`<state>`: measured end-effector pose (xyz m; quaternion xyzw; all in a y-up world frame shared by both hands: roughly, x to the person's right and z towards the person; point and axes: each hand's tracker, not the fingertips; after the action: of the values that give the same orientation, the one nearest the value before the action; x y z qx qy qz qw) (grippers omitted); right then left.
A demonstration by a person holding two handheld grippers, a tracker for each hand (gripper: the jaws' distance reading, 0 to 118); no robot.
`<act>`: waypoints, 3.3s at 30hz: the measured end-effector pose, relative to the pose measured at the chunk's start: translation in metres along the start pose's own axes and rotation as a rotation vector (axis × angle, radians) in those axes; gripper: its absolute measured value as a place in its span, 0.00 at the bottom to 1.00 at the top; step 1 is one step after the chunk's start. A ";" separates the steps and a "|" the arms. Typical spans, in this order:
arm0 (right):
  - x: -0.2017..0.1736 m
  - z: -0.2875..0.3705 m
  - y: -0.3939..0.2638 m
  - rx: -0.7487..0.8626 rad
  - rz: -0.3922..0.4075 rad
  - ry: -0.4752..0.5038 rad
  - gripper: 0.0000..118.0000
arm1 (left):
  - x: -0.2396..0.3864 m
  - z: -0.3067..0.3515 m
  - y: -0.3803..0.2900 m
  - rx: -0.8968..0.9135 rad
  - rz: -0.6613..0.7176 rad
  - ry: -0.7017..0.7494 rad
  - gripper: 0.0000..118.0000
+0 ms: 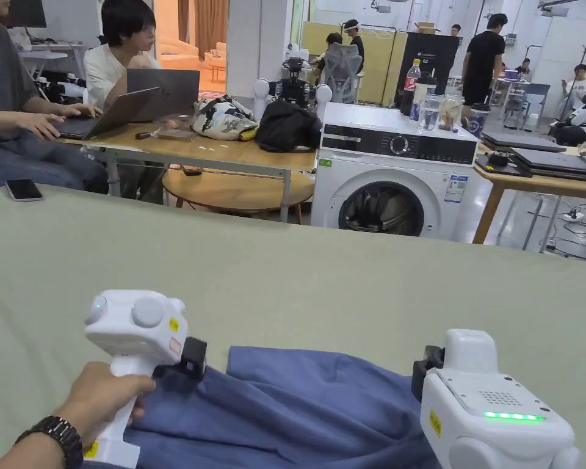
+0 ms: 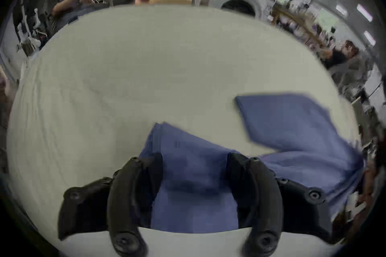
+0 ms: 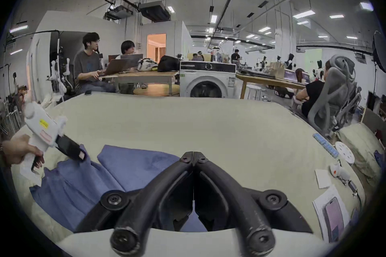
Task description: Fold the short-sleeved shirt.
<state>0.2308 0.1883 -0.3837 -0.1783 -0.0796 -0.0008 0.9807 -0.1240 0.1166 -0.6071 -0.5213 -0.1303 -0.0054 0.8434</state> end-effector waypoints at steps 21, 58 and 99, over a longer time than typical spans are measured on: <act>0.097 -0.129 -0.039 -0.750 0.017 -0.024 0.38 | -0.005 0.087 -0.069 0.300 -0.037 -0.004 0.00; 0.087 0.015 0.295 0.100 0.012 -0.135 0.00 | -0.058 0.373 0.095 0.806 0.048 0.130 0.00; 0.110 0.034 -0.091 -0.374 0.053 -0.175 0.00 | -0.055 0.147 -0.229 0.402 0.055 0.064 0.00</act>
<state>0.3313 0.1182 -0.3037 -0.3586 -0.1580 0.0259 0.9197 -0.2421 0.1345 -0.3568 -0.3453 -0.0878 0.0271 0.9340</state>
